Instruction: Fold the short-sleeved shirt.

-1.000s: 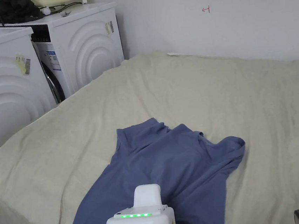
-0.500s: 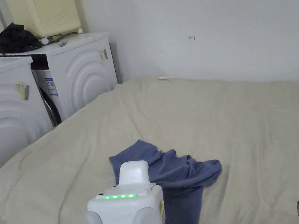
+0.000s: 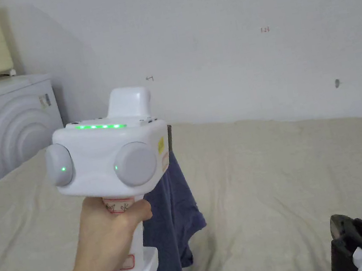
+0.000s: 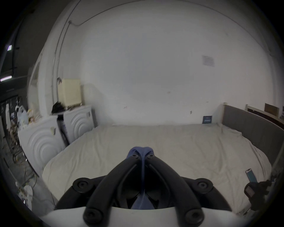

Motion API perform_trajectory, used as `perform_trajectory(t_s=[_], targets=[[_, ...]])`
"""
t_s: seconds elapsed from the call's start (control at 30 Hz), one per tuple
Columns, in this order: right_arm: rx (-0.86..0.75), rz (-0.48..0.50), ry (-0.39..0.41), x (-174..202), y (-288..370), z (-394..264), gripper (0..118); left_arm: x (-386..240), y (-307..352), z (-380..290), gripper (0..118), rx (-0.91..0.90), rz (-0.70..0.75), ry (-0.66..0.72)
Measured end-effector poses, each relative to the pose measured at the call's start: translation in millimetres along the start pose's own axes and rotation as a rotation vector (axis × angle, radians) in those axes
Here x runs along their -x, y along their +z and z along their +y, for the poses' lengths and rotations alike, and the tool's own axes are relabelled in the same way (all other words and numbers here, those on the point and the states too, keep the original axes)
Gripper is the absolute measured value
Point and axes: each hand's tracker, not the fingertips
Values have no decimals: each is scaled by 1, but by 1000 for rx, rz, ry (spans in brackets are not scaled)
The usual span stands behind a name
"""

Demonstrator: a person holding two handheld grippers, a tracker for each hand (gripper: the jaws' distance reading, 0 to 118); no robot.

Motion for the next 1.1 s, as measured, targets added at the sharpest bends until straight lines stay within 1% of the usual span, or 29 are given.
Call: perform_trajectory(t_s=[0.07,0.17,0.23,0.3,0.37,0.4,0.47,0.5,0.6,0.7,0.8,0.83,0.9,0.93,0.97,1.0,1.07,1.1], targets=[[-15,-42,-17,-19,9,4,0,-23,6,16,3,-51,-59,-24],[-41,-130,-30,-45,25,10,0,-57,13,35,3,-97,-198,-9],[-53,-175,-42,-61,35,11,0,-87,14,39,3,-111,-243,-52],[-58,-213,-59,-74,45,10,0,-115,10,37,3,-107,-299,-68],[-57,-249,-70,-85,53,8,0,-141,5,29,3,-70,-402,-51],[-52,-266,-72,-90,57,6,0,-157,0,21,3,-50,-435,-66],[-43,-297,-74,-97,62,2,0,-189,-12,-1,3,-11,-456,-94],[-32,-310,-73,-101,64,-1,0,-204,-20,-14,3,34,-473,-106],[-8,-351,-72,-111,70,-9,0,-245,-47,-67,3,212,-556,-77],[18,-380,-78,-120,75,-16,0,-285,-65,-129,3,361,-579,-120],[44,-410,-80,-127,76,-24,0,-308,-71,-175,3,494,-661,-130],[54,-417,-83,-129,75,-26,0,-314,-72,-186,3,532,-672,-134],[71,-425,-92,-133,74,-30,0,-325,-74,-201,4,547,-652,-159],[77,-427,-95,-135,73,-31,0,-326,-74,-206,11,561,-649,-169],[82,-428,-96,-136,72,-32,0,-327,-76,-208,31,585,-657,-184],[87,-428,-94,-136,71,-33,0,-327,-78,-210,41,635,-692,-183],[94,-431,-93,-137,68,-34,0,-325,-81,-212,64,707,-763,-165],[96,-427,-96,-137,66,-34,0,-321,-80,-214,97,704,-777,-141]])
